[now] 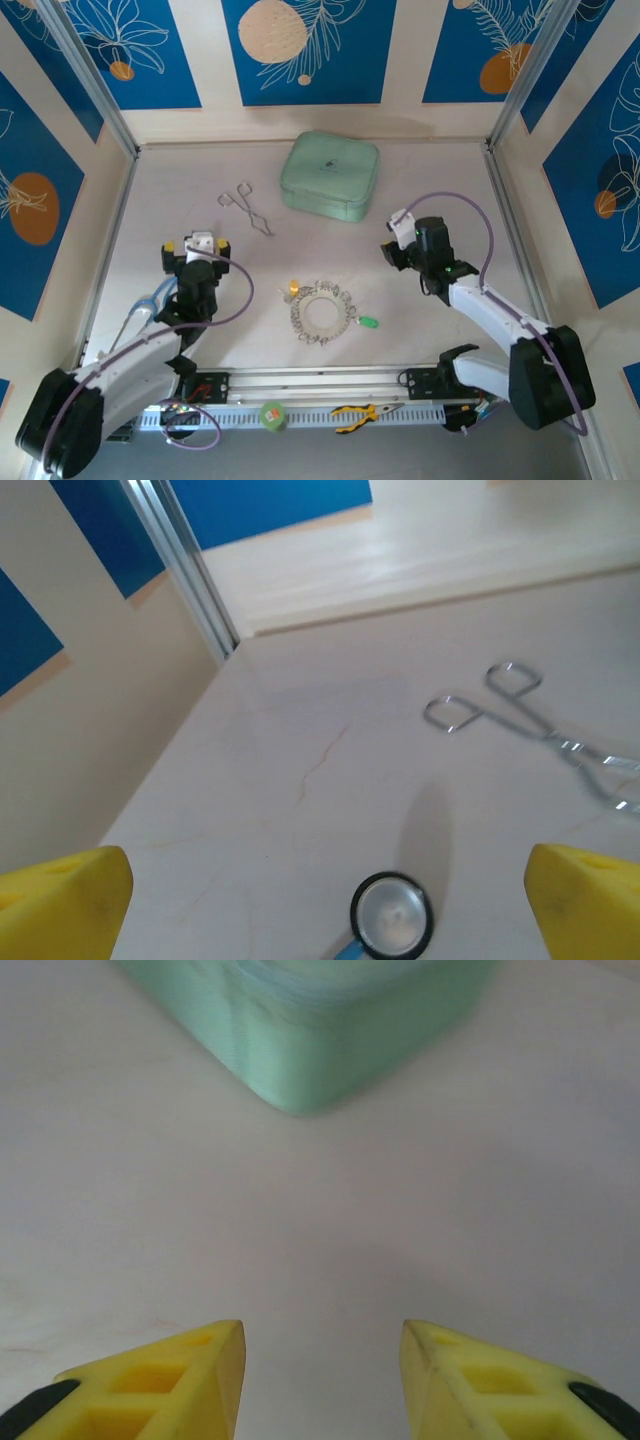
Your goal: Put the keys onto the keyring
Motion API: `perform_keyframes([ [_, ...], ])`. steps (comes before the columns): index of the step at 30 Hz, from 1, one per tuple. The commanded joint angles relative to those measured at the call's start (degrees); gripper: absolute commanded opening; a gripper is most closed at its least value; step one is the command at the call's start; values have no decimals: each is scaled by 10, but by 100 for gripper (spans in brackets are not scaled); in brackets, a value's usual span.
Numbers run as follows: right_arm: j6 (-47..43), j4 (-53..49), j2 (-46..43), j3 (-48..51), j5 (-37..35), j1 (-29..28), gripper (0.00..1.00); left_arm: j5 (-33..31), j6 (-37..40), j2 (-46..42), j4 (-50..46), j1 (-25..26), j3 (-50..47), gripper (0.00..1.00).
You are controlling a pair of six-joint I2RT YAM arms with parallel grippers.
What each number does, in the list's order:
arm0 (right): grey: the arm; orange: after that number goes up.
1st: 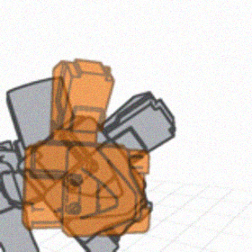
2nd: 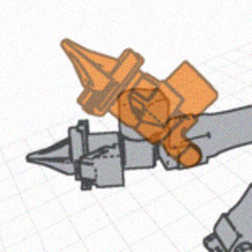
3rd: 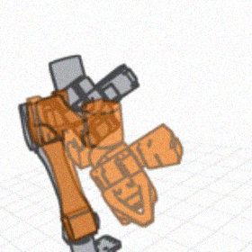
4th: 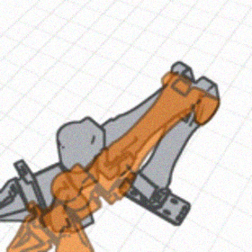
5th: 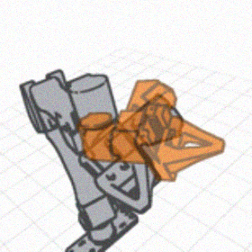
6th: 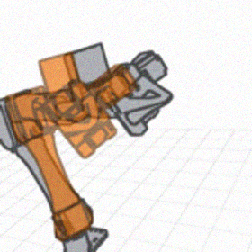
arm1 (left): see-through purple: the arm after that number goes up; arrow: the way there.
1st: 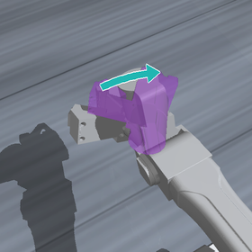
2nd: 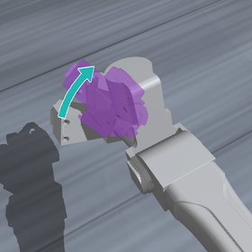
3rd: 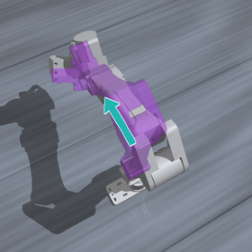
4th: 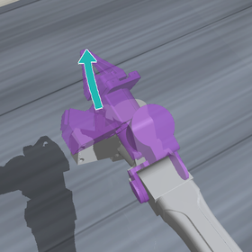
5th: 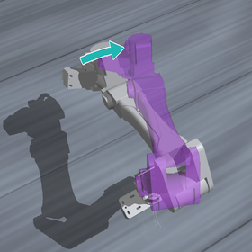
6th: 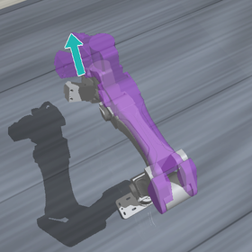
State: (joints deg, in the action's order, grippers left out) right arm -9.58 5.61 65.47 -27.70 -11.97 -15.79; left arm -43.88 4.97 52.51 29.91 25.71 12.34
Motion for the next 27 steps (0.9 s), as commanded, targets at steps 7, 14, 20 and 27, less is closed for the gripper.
perform_keyframes([
  [7,66,426,128,97,97,96,46,115,32,224,336,-80,-34,100],
  [14,108,547,221,108,151,146,46,172,48,365,452,-104,-4,100],
  [20,138,410,217,42,131,165,47,248,30,413,480,-142,0,100],
  [27,149,408,217,40,116,168,49,240,12,387,395,-145,25,100],
])
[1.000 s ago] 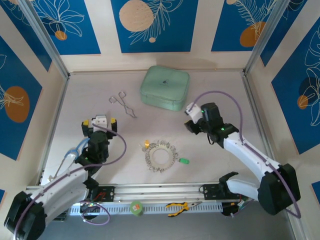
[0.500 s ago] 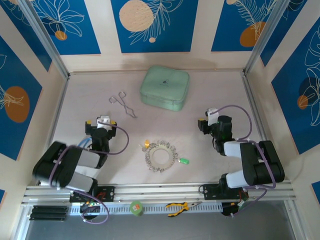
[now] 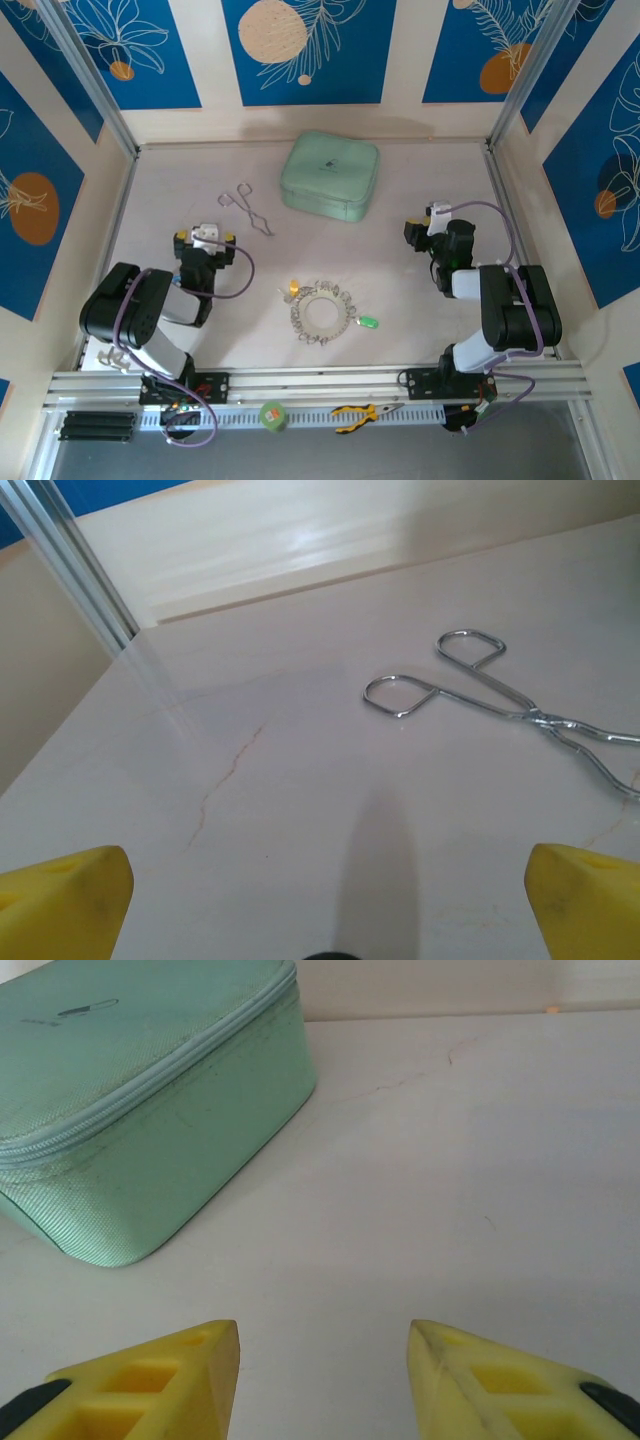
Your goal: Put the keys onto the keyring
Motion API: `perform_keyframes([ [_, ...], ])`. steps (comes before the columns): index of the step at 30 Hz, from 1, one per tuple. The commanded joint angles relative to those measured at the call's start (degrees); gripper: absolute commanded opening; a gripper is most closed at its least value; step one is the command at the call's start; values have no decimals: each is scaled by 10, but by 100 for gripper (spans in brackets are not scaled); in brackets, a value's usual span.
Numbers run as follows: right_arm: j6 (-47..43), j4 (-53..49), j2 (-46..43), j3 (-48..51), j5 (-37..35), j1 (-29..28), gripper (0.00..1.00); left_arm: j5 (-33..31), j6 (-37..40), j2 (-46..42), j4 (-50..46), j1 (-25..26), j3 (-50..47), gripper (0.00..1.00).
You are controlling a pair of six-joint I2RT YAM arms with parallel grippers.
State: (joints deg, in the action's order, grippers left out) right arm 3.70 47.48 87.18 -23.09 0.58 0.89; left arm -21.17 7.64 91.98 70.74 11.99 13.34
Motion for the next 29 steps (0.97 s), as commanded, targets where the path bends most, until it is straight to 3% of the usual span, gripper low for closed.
perform_keyframes([
  [1,16,-8,2,-5,-11,1,49,13,-9,-1,1,-7,14,100],
  [21,14,-10,1,-5,-23,-4,50,15,-12,-5,-16,-8,19,100],
  [25,15,-10,1,-5,-30,-5,50,46,-37,-16,-119,-34,62,100],
  [29,16,-9,1,-5,-33,-5,52,52,-36,-17,-108,-36,57,100],
])
